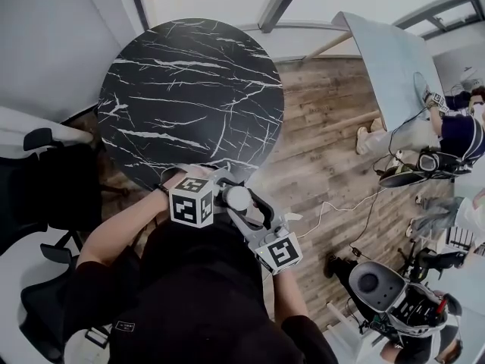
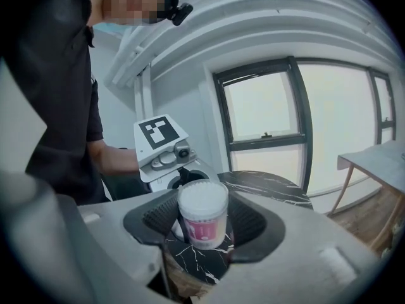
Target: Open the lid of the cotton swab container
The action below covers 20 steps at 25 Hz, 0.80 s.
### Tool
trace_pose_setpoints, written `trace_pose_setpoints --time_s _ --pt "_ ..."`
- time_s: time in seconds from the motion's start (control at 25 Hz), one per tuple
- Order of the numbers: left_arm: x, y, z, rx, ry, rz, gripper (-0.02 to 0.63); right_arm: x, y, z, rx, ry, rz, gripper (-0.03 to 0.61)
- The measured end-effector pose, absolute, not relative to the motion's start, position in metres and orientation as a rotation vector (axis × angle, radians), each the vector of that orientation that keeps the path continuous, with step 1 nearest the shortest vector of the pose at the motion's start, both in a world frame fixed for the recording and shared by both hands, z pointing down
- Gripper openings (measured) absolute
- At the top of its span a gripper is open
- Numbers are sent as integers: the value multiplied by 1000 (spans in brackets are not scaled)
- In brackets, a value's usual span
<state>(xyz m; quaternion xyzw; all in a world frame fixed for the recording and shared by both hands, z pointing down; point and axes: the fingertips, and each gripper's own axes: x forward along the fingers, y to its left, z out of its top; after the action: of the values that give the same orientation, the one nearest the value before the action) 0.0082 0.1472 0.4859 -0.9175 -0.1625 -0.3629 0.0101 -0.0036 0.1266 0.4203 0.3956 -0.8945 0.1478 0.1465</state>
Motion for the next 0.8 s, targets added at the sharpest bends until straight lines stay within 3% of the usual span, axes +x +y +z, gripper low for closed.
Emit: trace_pose_setpoints --time_s 0.8 --pt "0 150 494 -2837 -508 -1132 241 -11 129 424 1063 -2591 576 232"
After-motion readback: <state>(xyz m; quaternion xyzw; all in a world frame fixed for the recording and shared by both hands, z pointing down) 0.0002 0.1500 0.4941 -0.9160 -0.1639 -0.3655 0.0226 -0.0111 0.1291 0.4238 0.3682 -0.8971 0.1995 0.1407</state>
